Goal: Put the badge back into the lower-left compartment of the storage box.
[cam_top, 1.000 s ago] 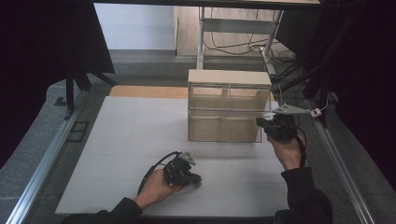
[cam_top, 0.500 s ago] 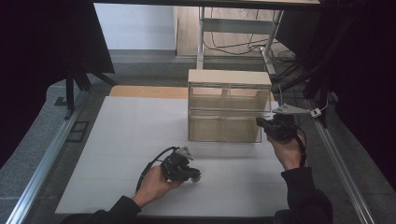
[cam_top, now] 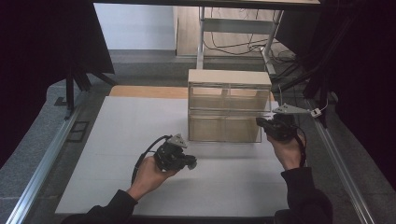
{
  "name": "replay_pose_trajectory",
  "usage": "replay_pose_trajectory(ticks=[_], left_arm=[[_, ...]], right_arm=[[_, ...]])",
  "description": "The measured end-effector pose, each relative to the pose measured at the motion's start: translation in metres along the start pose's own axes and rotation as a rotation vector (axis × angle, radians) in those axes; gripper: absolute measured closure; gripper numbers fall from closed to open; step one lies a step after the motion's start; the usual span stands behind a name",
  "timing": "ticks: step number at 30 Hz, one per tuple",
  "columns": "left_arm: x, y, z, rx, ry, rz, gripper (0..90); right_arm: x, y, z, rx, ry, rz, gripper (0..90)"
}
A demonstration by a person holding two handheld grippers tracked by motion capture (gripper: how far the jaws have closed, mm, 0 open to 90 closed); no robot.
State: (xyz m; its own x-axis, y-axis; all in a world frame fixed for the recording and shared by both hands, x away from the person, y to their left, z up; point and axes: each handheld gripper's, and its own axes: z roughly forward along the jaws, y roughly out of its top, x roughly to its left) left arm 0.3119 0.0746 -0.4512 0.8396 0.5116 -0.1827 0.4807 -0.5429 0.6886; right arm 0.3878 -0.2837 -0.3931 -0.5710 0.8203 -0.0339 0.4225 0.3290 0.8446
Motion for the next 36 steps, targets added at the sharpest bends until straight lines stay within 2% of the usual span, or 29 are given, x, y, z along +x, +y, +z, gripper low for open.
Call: replay_pose_trajectory(ticks=[9, 15, 23, 36], left_arm=[[0.012, 0.011, -0.013, -0.046, 0.037, -0.03, 83.9], [0.022, 0.02, -0.014, -0.064, 0.045, -0.051, 83.9], [0.03, 0.029, -0.012, -0.079, 0.055, -0.048, 83.8], [0.037, 0.047, -0.001, -0.083, 0.073, -0.012, 83.8]], right_arm=[[0.0, 0.0, 0.0, -0.001, 0.002, 0.003, 89.8], [0.0, 0.0, 0.0, 0.001, 0.001, 0.003, 89.8], [0.0, 0.0, 0.0, 0.0, 0.004, 0.006, 89.8], [0.0, 0.0, 0.001, -0.001, 0.005, 0.005, 89.8]])
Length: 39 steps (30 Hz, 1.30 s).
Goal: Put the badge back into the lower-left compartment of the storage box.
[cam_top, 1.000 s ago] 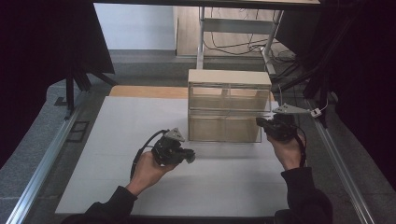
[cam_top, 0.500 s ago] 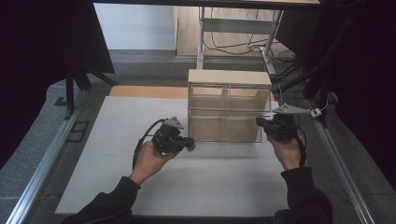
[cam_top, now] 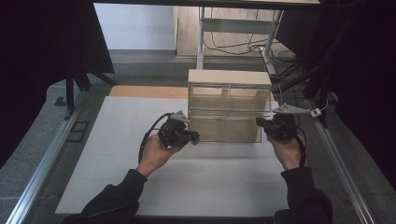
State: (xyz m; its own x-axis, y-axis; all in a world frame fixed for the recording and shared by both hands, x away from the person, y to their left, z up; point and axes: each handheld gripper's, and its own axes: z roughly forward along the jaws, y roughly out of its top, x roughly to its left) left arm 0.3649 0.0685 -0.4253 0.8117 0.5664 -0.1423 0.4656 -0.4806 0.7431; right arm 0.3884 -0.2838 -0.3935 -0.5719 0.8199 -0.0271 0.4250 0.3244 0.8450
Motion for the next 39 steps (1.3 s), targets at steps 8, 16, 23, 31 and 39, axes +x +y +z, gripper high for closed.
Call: replay_pose_trajectory(ticks=[8, 16, 23, 31, 39], left_arm=[[0.006, 0.007, 0.01, 0.0, 0.018, 0.003, 83.7], [0.012, 0.012, 0.019, -0.003, 0.043, 0.013, 83.7], [0.014, 0.015, 0.03, -0.009, 0.06, 0.026, 83.6], [0.015, 0.012, 0.039, -0.018, 0.091, 0.072, 83.4], [0.016, 0.011, 0.041, -0.027, 0.101, 0.089, 82.0]], right_arm=[[0.0, 0.0, 0.0, 0.0, 0.0, 0.001, 89.8], [0.0, 0.0, 0.0, 0.0, 0.0, 0.001, 89.8], [-0.001, 0.0, 0.0, 0.002, 0.0, 0.002, 89.8], [-0.001, 0.0, 0.0, 0.002, 0.0, 0.001, 89.8], [-0.001, 0.0, 0.0, 0.003, 0.0, 0.001, 89.8]])
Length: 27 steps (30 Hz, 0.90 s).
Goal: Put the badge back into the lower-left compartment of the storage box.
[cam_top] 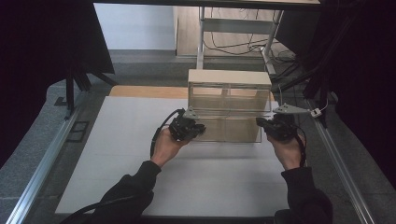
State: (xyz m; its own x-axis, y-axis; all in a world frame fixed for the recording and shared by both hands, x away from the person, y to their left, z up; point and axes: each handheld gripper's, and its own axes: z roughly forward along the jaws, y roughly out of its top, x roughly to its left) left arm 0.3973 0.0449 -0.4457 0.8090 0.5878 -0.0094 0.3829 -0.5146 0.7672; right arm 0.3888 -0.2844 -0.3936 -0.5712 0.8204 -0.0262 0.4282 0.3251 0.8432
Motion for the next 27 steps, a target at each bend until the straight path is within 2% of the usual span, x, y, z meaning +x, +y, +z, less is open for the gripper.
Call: replay_pose_trajectory(ticks=[5, 15, 19, 27], left_arm=[[0.0, 0.001, -0.001, -0.003, -0.012, -0.007, 73.4], [-0.001, 0.004, -0.006, -0.005, -0.049, -0.065, 55.9], [-0.004, 0.004, -0.01, -0.003, -0.058, -0.059, 47.0], [-0.01, 0.001, -0.022, -0.007, -0.108, -0.045, 29.0]], right_arm=[[0.0, 0.0, 0.0, -0.001, 0.001, 0.0, 89.8], [0.0, 0.0, 0.0, -0.001, 0.001, 0.0, 89.8], [0.0, 0.0, -0.001, -0.001, 0.002, 0.003, 89.8], [0.0, 0.0, -0.001, -0.003, 0.002, 0.002, 89.8]])
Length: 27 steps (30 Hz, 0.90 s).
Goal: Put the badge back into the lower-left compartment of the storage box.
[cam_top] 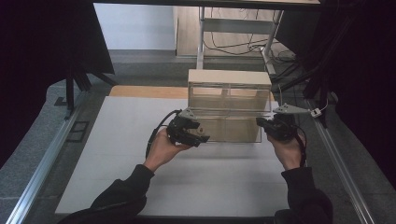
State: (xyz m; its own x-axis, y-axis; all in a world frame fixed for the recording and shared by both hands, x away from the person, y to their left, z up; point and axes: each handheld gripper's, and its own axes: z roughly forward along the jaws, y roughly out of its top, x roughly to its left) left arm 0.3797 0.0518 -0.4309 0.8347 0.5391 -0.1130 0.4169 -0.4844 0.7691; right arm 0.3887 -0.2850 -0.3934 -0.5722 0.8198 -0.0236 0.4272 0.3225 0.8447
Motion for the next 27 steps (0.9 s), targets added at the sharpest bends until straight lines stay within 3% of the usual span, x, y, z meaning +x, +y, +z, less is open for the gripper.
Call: replay_pose_trajectory(ticks=[6, 14, 27], left_arm=[[-0.004, -0.005, -0.01, -0.003, -0.017, -0.033, 15.8], [-0.006, -0.022, -0.026, 0.02, -0.023, -0.051, 6.0], [-0.006, -0.058, -0.064, -0.047, -0.081, -0.122, 0.0]], right_arm=[[0.0, 0.0, 0.0, -0.001, 0.001, 0.001, 89.8], [0.0, -0.001, 0.0, -0.002, 0.005, 0.005, 89.8], [0.0, -0.001, 0.001, -0.001, 0.005, 0.006, 89.8]])
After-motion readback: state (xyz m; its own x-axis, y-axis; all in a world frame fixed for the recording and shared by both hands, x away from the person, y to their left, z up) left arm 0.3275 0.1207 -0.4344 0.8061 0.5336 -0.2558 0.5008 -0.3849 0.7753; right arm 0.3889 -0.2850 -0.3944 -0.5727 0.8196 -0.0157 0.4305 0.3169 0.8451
